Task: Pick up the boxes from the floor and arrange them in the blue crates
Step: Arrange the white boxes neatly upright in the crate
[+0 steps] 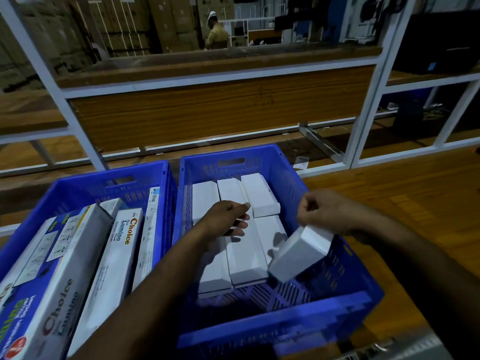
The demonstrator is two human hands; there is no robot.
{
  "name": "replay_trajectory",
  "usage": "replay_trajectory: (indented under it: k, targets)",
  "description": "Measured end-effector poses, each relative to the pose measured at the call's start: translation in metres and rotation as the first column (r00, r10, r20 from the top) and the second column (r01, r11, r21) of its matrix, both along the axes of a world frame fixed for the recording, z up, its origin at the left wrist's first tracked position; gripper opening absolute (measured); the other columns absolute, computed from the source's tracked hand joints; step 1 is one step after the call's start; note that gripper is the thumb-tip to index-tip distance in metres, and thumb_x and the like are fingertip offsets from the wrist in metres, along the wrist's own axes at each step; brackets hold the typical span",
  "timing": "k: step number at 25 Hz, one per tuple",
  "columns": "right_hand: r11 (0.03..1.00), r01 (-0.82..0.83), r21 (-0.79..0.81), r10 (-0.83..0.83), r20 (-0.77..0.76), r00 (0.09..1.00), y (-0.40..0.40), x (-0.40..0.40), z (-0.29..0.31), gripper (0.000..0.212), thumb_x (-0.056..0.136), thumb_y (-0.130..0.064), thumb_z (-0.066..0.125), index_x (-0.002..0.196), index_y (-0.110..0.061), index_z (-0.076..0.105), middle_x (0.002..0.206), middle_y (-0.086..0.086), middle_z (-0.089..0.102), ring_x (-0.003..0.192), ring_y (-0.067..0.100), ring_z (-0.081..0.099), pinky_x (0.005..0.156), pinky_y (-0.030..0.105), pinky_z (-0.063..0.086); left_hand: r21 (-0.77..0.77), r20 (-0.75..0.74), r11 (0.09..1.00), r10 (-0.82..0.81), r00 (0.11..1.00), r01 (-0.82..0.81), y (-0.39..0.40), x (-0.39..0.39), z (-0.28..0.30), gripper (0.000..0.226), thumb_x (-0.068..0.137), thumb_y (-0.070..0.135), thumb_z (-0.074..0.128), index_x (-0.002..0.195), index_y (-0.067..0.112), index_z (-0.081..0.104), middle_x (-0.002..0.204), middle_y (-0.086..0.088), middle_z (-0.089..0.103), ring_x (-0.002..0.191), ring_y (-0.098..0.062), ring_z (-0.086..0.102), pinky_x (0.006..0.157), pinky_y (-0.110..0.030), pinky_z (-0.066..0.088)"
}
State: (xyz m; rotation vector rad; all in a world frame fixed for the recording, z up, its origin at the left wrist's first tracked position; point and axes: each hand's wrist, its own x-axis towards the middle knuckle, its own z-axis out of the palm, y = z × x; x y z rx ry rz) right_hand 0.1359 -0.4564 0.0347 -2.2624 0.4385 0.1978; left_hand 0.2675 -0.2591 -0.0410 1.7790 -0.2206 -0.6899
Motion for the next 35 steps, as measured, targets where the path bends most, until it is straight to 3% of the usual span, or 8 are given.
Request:
replay_trajectory:
  k: [4, 8, 17, 21, 24, 29, 32, 35]
  targets:
    - [0.982, 0.189, 0.023, -0.190, 0.228, 0.955, -0.002, 0.009, 0.002, 0.018, 0.089, -0.020, 0.066, 0.105, -0.019, 0.057, 0.108, 0.000, 0.060, 0.095, 0.016, 0.060, 0.081, 0.038, 0.055, 0.016, -0.070, 0.999, -0.048, 0.996, 0.049, -0.002, -0.004, 0.003, 0.051, 0.096, 0.050, 0.061, 0.108, 0.000, 0.066, 0.098, -0.017, 0.073, 0.084, -0.032, 0.067, 0.094, -0.053, 0.056]
    - [0.950, 0.240, 0.199, -0.291, 0.295, 0.910, 0.019, 0.027, -0.035, 0.056, 0.089, -0.019, 0.068, 0.140, -0.019, 0.044, 0.140, 0.001, 0.050, 0.115, 0.014, 0.050, 0.088, 0.030, 0.045, 0.034, -0.181, 0.980, -0.187, 0.966, 0.196, -0.005, -0.007, 0.003, 0.076, 0.089, 0.071, 0.055, 0.120, 0.003, 0.065, 0.102, -0.019, 0.077, 0.096, -0.036, 0.074, 0.090, -0.049, 0.060]
    - [0.871, 0.149, 0.467, -0.279, 0.222, 0.934, 0.033, 0.040, -0.076, 0.076, 0.076, -0.018, 0.081, 0.141, -0.019, 0.041, 0.130, -0.003, 0.057, 0.114, 0.019, 0.058, 0.099, 0.044, 0.051, -0.146, -0.143, 0.986, -0.106, 0.984, 0.085, -0.002, -0.002, 0.000, 0.036, 0.098, 0.032, 0.064, 0.129, 0.014, 0.062, 0.118, -0.006, 0.075, 0.103, -0.020, 0.071, 0.094, -0.040, 0.059]
    - [0.991, 0.038, 0.131, -0.086, 0.383, 0.920, 0.038, 0.034, -0.076, 0.086, 0.076, -0.016, 0.078, 0.148, -0.026, 0.031, 0.137, -0.004, 0.051, 0.125, 0.016, 0.050, 0.096, 0.033, 0.049, -0.186, -0.133, 0.979, -0.111, 0.985, 0.085, -0.005, 0.000, 0.001, 0.036, 0.099, 0.017, 0.057, 0.135, 0.014, 0.056, 0.125, -0.011, 0.068, 0.106, -0.022, 0.067, 0.088, -0.044, 0.060]
    - [0.988, -0.156, 0.014, 0.125, 0.530, 0.838, 0.051, 0.024, -0.070, 0.086, 0.085, -0.032, 0.073, 0.151, -0.039, 0.018, 0.151, -0.020, 0.032, 0.135, -0.007, 0.033, 0.106, 0.016, 0.036, -0.413, -0.337, 0.911, -0.137, 0.932, -0.015, -0.004, 0.004, 0.004, 0.057, 0.102, 0.051, 0.039, 0.141, 0.012, 0.055, 0.133, -0.016, 0.063, 0.113, -0.030, 0.065, 0.083, -0.051, 0.057]
    - [0.928, -0.315, -0.201, 0.371, 0.411, 0.832, 0.063, 0.020, -0.079, 0.095, 0.089, -0.062, 0.057, 0.157, -0.037, -0.005, 0.163, -0.022, -0.010, 0.148, -0.007, -0.008, 0.119, 0.023, 0.010, -0.498, -0.419, 0.853, -0.077, 0.905, -0.158, -0.005, 0.007, 0.003, 0.082, 0.092, 0.078, 0.020, 0.131, 0.019, 0.061, 0.128, -0.016, 0.069, 0.119, -0.034, 0.064, 0.095, -0.049, 0.052]
    - [0.952, -0.223, -0.211, 0.296, 0.433, 0.852, 0.063, 0.024, -0.079, 0.099, 0.081, -0.064, 0.062, 0.156, -0.037, 0.003, 0.161, -0.012, 0.010, 0.149, 0.009, 0.013, 0.117, 0.033, 0.027, -0.435, -0.389, 0.891, -0.056, 0.920, -0.129, -0.007, 0.007, 0.001, 0.077, 0.095, 0.074, 0.027, 0.132, 0.017, 0.063, 0.133, -0.017, 0.066, 0.124, -0.036, 0.061, 0.103, -0.053, 0.049]
    - [0.990, -0.091, -0.107, 0.128, 0.427, 0.895, 0.056, 0.026, -0.080, 0.091, 0.079, -0.040, 0.065, 0.154, -0.029, 0.014, 0.148, -0.001, 0.030, 0.135, 0.020, 0.037, 0.101, 0.039, 0.045, -0.300, -0.299, 0.952, -0.035, 0.954, -0.060, -0.007, 0.002, 0.000, 0.056, 0.098, 0.061, 0.047, 0.134, 0.020, 0.062, 0.126, -0.012, 0.068, 0.114, -0.029, 0.065, 0.091, -0.053, 0.057]
